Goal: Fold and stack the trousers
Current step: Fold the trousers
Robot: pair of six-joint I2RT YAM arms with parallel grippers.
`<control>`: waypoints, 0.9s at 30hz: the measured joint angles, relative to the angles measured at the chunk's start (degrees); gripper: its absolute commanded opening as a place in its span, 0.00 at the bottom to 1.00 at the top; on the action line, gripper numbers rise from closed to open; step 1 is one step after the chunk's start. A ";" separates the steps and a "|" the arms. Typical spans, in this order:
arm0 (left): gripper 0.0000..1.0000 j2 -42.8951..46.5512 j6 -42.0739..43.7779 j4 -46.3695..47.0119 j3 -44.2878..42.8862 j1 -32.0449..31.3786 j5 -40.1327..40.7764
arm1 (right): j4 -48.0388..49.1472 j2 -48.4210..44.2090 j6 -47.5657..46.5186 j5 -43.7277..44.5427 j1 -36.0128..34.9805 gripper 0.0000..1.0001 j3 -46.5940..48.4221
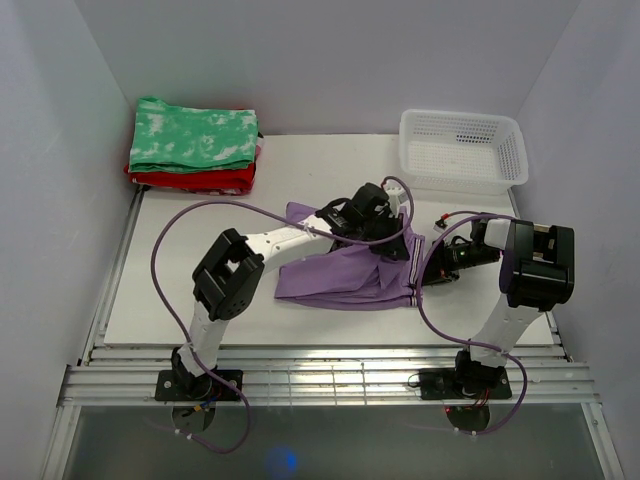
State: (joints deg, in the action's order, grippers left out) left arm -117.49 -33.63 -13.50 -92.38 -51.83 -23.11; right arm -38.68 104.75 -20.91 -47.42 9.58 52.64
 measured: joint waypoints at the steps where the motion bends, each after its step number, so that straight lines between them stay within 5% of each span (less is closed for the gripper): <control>1: 0.00 -0.57 -0.31 0.09 -0.52 -0.37 -0.02 | 0.07 0.02 0.02 -0.15 -0.02 0.08 0.00; 5: 0.07 -3.02 -1.49 0.57 -2.08 -1.86 -0.26 | 0.17 0.28 0.17 -0.59 -0.02 0.08 0.00; 7: 0.31 -4.00 -1.92 0.66 -2.21 -2.45 -0.35 | 0.20 0.35 0.33 -0.70 -0.02 0.08 -0.02; 13: 0.81 -4.98 -2.27 0.13 -2.29 -2.64 -0.61 | -0.33 0.28 0.09 -0.04 0.00 0.10 -0.02; 20: 0.94 -1.22 2.01 -4.68 -0.22 1.22 -3.61 | -7.04 -2.45 -5.07 4.17 2.36 0.49 3.30; 27: 0.96 14.53 10.95 -11.93 5.86 12.11 -12.28 | -15.89 -6.73 -11.41 5.88 4.24 0.53 13.73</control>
State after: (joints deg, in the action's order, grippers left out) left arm -102.96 -22.68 -25.43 -86.52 -39.72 -35.40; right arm -54.57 98.02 -32.32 -41.54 13.82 66.37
